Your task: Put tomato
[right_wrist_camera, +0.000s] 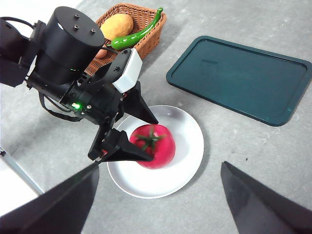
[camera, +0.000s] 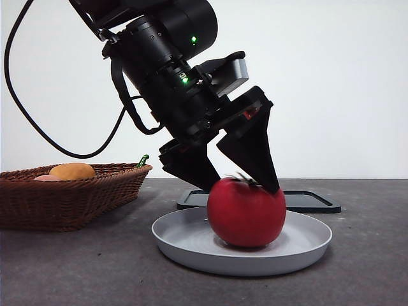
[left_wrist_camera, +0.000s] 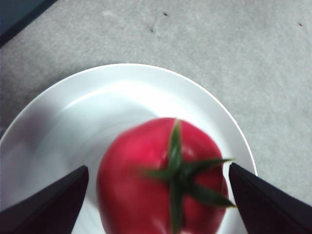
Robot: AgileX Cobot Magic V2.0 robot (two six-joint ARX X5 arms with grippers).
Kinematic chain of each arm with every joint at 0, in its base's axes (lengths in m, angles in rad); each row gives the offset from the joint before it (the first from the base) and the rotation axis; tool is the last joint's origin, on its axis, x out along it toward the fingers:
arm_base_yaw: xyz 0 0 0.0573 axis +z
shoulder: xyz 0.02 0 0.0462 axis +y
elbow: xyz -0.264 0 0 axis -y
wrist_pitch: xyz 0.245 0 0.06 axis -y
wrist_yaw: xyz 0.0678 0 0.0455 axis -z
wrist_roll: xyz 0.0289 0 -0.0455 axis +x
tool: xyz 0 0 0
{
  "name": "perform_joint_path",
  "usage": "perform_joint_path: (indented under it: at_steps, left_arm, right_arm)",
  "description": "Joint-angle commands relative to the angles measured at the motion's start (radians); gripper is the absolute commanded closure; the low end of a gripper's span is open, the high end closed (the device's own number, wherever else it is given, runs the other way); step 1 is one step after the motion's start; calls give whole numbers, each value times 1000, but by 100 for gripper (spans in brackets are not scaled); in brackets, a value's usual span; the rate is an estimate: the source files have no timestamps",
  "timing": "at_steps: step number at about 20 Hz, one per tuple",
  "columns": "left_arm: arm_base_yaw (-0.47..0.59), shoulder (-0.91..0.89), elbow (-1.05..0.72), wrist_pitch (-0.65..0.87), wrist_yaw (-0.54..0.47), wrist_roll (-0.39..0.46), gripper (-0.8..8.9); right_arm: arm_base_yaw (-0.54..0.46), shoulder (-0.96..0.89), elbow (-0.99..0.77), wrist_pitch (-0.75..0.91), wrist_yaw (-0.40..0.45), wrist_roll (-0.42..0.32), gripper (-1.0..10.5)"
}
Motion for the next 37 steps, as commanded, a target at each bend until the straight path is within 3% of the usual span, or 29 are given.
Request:
perform_joint_path:
  at_steps: [1,10,19,25,37]
  left_arm:
    - [0,11,21,-14,0,-30,344]
    - [113,-198,71,-126,0,-32,344]
    - [353,-520,71,-337,1,-55,344]
    - [496,-688,71,-514,39,-14,344]
    - [525,-841,71,-853,197,85,345]
  right_arm:
    - [3,6,19,7,-2,1,548]
    - [3,8,19,7,3,0,548]
    - [6,85,19,18,5,-1,548]
    - [32,137,19,35,5,-6,548]
    - [138,240,19,81,6,-6,548]
